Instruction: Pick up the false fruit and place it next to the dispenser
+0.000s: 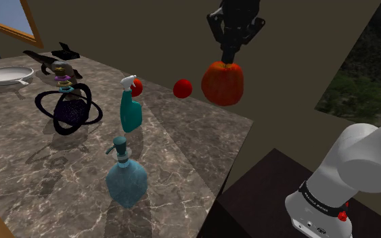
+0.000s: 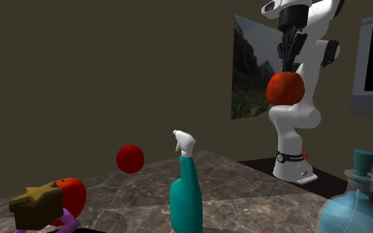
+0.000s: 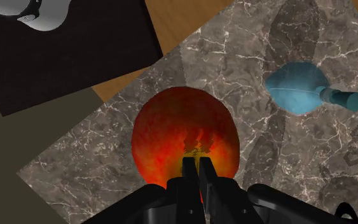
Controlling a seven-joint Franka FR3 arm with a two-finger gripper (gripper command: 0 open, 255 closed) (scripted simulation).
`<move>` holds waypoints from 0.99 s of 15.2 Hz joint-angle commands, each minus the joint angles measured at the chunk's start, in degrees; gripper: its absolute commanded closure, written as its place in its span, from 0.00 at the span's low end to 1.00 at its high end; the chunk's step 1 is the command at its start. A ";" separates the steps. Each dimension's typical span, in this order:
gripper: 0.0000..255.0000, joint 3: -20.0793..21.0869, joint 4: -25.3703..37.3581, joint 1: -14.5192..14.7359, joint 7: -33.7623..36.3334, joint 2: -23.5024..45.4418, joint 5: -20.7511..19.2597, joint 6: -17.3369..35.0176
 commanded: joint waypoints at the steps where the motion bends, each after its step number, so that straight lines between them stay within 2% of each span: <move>1: 1.00 1.76 0.16 0.77 2.64 -0.43 0.77 -0.34; 9: 1.00 10.14 3.17 3.26 13.83 0.74 2.89 -1.04; 15: 1.00 9.85 -3.47 3.80 12.97 -1.52 3.89 3.54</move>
